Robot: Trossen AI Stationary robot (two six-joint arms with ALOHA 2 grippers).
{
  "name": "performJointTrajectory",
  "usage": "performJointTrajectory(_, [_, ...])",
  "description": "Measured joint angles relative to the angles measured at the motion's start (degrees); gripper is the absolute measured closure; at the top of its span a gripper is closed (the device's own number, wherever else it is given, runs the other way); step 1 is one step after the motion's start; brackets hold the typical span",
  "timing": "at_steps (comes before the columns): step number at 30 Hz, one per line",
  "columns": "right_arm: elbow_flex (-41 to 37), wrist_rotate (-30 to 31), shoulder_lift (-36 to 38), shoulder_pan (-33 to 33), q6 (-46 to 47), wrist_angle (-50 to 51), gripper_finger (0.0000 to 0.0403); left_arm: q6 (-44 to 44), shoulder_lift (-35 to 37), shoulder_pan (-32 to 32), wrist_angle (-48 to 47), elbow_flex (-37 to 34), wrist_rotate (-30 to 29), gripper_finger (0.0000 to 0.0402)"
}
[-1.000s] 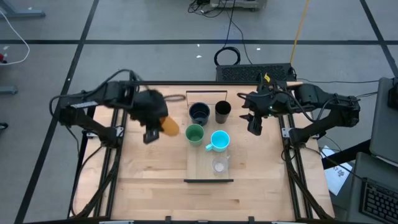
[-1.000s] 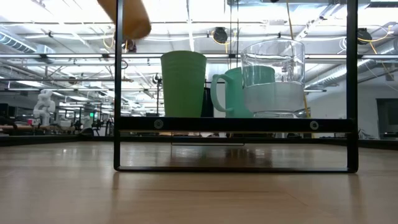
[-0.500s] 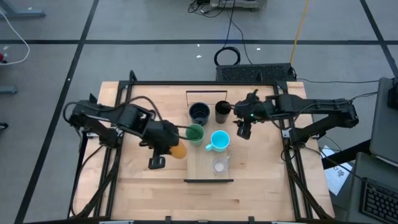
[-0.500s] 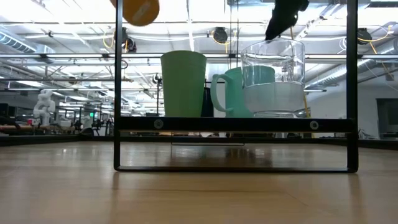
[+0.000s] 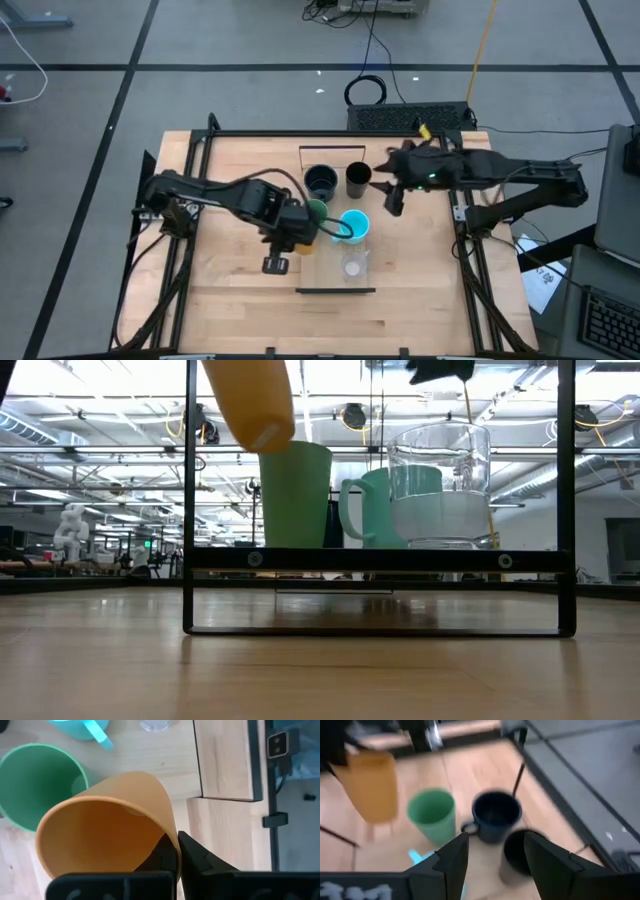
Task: Stack small to large cups/mugs on shelf
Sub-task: Put the yellow cup on the shelf
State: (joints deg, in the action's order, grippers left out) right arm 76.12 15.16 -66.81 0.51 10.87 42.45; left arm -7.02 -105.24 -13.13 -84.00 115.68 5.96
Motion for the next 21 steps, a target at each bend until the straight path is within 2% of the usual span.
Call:
performJointTrajectory(4, [0.0, 0.5, 3.9, 0.0, -1.3, -5.7, 0.0218, 0.5, -2.0, 0.0, -0.2, 0.0, 0.0, 0.0401])
performJointTrajectory(8, [0.0, 3.6, 6.9, -0.3, -3.6, -10.3, 0.0218, -0.2, -3.1, 0.0, 2.2, 0.0, 0.4, 0.0401])
performJointTrajectory(15, [0.0, 4.6, 8.5, 0.3, -5.7, -16.0, 0.0218, -0.8, -5.0, 0.0, 4.4, 0.0, 2.4, 0.0401])
performJointTrajectory(21, [0.0, 4.3, 8.3, 0.3, -6.0, -17.1, 0.0218, -0.6, -7.5, 0.5, 4.8, 0.0, 4.5, 0.0401])
